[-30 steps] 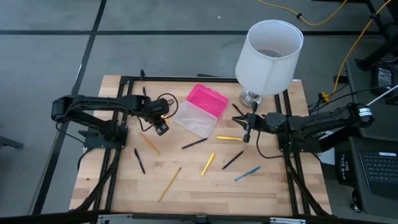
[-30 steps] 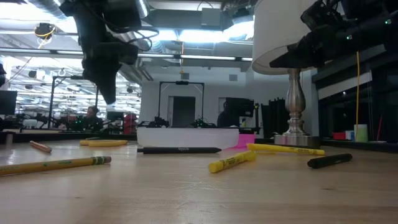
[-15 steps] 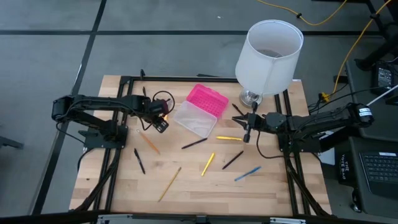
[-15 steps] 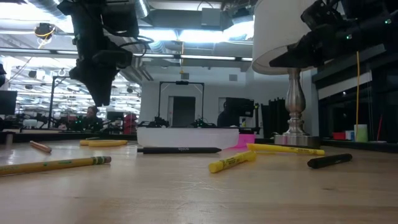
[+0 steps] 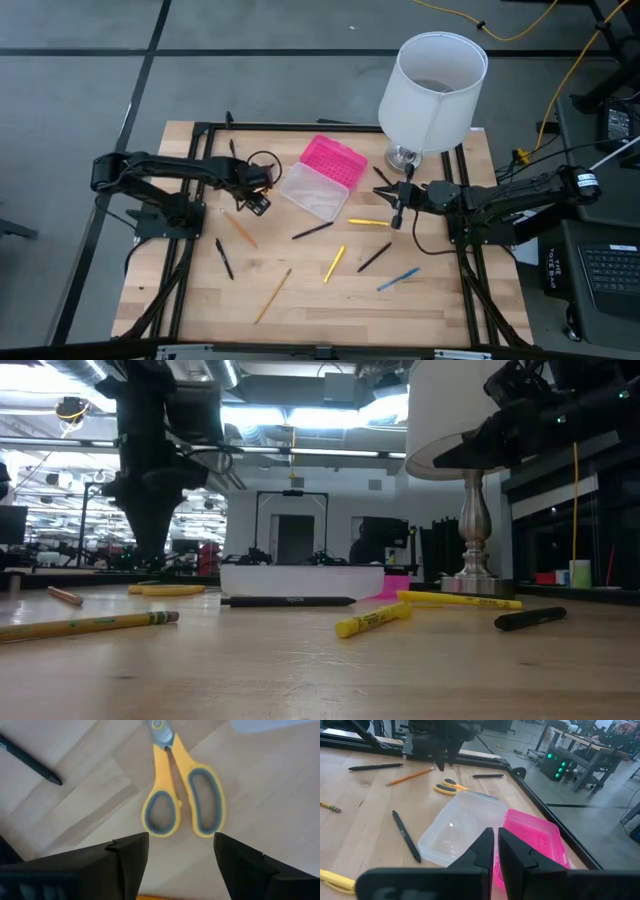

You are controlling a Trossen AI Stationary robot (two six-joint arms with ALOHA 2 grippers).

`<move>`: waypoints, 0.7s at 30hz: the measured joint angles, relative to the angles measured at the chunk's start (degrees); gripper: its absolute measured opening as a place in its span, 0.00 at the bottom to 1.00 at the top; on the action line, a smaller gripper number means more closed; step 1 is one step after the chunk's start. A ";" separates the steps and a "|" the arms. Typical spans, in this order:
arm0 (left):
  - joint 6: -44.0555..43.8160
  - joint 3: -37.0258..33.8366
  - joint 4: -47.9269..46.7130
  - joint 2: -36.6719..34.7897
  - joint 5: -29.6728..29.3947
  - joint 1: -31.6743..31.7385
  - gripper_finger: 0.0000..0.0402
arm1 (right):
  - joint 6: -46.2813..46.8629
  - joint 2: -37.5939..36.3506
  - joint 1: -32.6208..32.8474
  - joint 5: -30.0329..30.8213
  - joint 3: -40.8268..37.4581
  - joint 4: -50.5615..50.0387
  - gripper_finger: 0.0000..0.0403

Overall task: Pick & place school supplies into a supply box
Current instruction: Put the yellow scissors into the pink supply box

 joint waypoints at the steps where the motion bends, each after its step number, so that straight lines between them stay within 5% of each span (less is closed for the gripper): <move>1: 0.34 -0.03 0.21 0.67 0.27 0.01 0.53 | 0.00 0.00 -0.02 0.00 0.00 0.00 0.08; 21: 0.99 -0.02 5.69 9.29 0.56 0.69 0.54 | -0.07 -0.02 0.00 0.02 0.00 0.33 0.08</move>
